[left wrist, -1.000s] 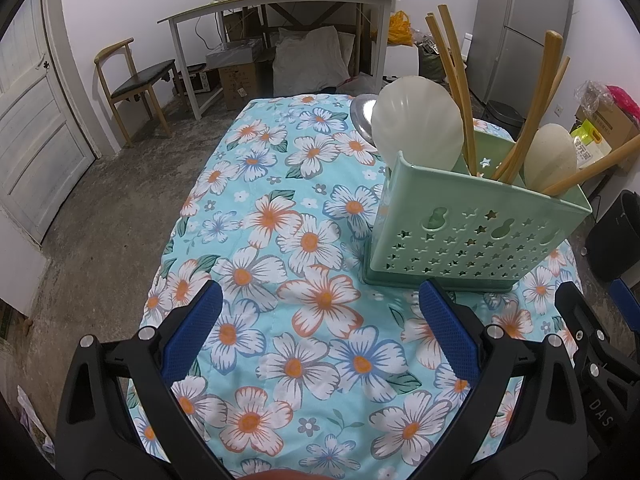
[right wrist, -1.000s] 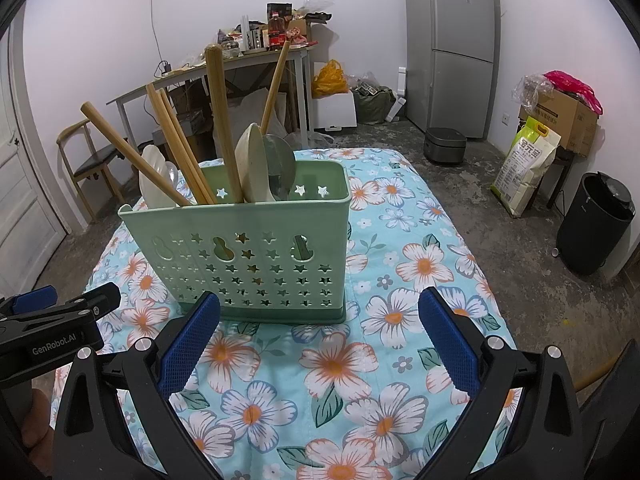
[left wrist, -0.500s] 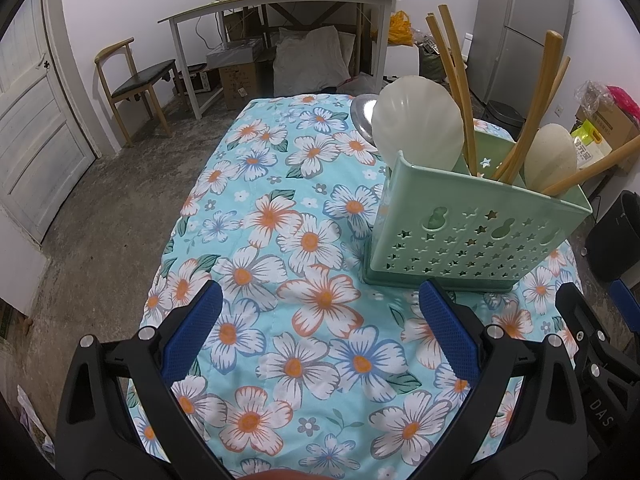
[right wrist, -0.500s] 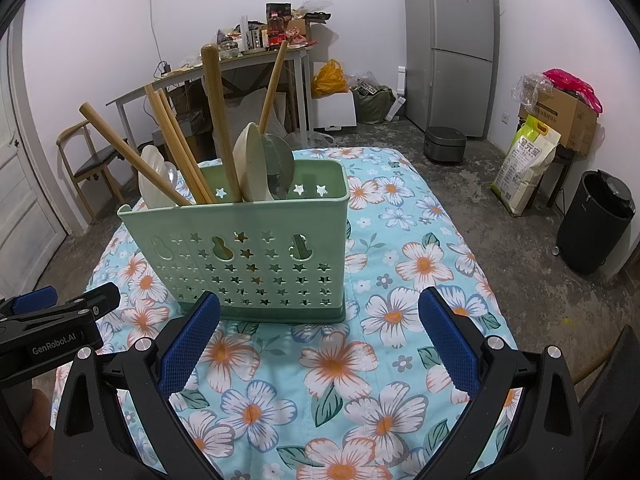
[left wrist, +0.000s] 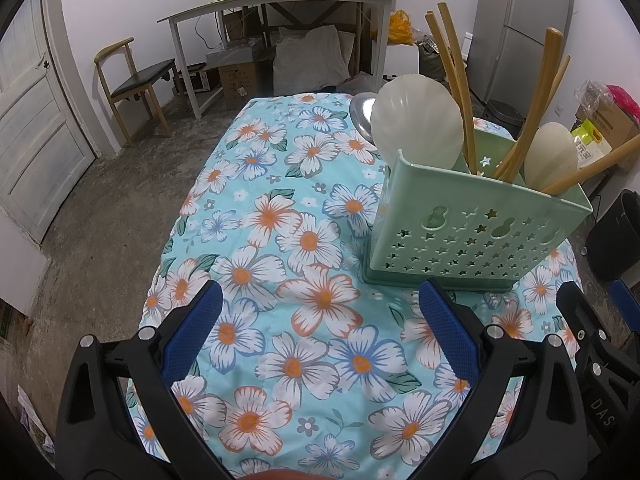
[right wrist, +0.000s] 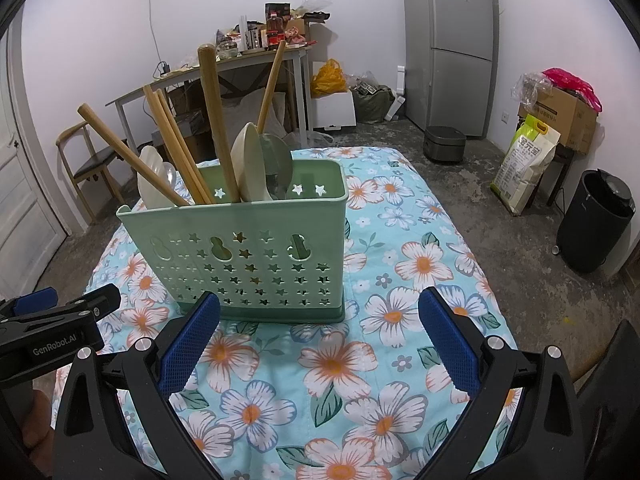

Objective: Organize utensils

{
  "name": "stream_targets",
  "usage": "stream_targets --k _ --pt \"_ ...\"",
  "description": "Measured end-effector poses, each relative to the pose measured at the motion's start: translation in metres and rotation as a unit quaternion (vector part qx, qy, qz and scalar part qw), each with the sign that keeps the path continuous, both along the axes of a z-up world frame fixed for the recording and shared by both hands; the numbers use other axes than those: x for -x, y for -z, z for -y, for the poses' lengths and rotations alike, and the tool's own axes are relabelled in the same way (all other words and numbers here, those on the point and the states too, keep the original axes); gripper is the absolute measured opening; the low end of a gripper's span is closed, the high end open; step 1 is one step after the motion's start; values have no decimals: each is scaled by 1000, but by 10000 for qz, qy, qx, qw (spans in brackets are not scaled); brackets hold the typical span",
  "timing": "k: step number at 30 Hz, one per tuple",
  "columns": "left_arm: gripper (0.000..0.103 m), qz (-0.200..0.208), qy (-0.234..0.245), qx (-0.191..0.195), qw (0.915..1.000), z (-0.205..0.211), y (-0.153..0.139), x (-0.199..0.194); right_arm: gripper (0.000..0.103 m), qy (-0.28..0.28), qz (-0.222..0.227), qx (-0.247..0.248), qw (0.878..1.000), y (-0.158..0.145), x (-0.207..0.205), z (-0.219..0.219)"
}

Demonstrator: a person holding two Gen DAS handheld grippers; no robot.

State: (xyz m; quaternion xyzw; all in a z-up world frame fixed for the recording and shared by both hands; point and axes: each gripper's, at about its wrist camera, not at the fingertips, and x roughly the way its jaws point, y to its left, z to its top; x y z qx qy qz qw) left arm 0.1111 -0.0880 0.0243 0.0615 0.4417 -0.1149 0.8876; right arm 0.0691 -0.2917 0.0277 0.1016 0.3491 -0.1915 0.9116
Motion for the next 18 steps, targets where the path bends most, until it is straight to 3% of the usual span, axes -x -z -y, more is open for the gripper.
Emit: stream_targets --k 18 --pt "95 0 3 11 10000 1 -2 1 97 -9 7 13 10000 0 0 0"
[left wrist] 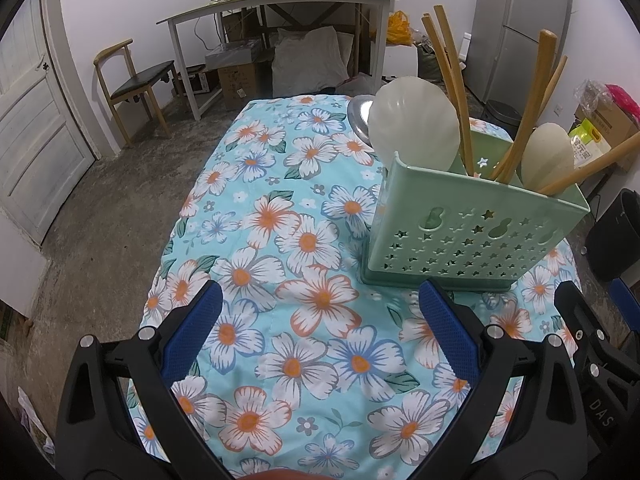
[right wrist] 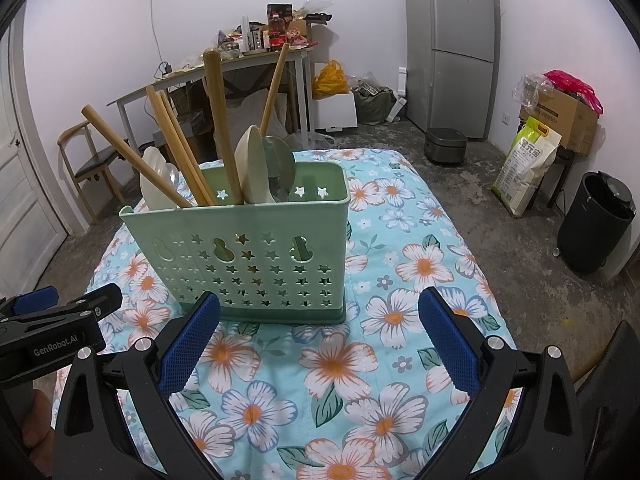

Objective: Organize utensils

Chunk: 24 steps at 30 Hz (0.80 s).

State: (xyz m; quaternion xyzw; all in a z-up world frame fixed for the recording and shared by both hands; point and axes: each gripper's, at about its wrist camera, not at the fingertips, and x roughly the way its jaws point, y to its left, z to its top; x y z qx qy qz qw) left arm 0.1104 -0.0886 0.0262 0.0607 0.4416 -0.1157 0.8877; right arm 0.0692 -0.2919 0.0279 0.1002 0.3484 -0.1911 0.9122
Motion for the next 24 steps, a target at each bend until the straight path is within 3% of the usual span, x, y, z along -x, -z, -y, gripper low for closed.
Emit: stream_targets --k 24 --pt "95 -13 -15 13 10000 -1 -1 1 97 -1 4 4 10000 0 0 0"
